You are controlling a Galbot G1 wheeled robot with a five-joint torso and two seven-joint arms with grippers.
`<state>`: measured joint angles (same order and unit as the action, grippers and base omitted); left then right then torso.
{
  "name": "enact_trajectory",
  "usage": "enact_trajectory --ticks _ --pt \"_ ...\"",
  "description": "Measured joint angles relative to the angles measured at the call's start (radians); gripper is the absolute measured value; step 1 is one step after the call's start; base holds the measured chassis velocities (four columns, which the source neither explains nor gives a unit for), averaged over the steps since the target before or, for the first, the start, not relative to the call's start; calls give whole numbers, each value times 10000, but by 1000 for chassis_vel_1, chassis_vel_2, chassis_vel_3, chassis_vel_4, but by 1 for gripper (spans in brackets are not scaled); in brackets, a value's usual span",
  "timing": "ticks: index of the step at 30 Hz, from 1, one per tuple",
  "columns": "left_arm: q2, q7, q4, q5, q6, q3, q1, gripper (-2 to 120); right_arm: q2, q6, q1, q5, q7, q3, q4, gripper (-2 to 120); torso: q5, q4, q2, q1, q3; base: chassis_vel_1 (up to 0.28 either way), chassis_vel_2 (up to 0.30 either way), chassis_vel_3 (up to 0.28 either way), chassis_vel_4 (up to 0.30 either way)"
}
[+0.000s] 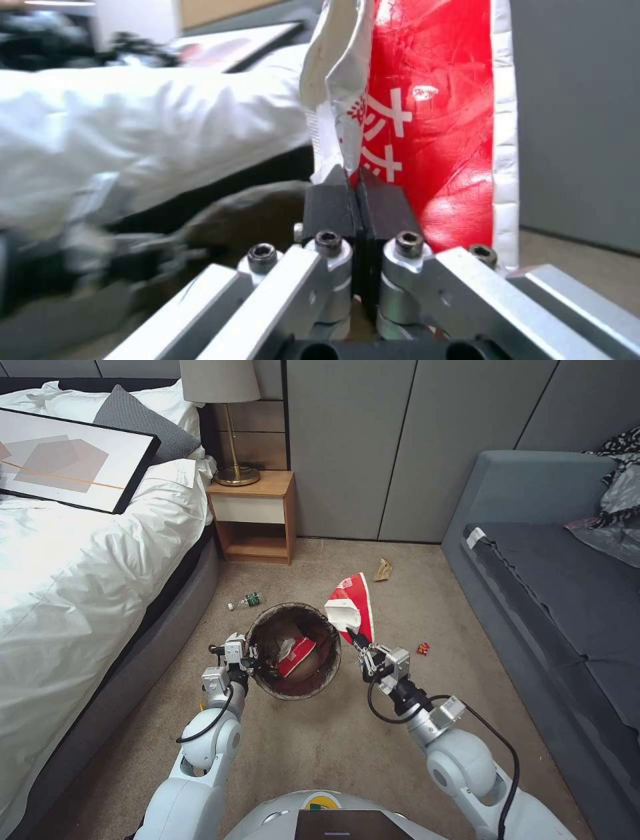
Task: Pick up the trash bin, then pick up the garbage from the floor and place it into the trash bin.
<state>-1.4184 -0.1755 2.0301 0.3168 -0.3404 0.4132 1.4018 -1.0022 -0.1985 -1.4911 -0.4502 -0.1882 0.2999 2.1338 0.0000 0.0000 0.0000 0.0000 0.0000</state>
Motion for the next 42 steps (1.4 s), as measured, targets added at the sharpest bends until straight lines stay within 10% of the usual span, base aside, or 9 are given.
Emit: enact_trajectory --ticks 9,42 --pt "44 -7 47 47 -21 29 -29 2 306 -372 -810 -30 -1596 146 156 0 3 0 0 0 0 0 0 0 0" --pt "9 69 -35 74 -152 -401 -283 2 -84 -748 -186 440 -2165 -1391 -1111 0 0 0 0 0 0 0 0 0 0"
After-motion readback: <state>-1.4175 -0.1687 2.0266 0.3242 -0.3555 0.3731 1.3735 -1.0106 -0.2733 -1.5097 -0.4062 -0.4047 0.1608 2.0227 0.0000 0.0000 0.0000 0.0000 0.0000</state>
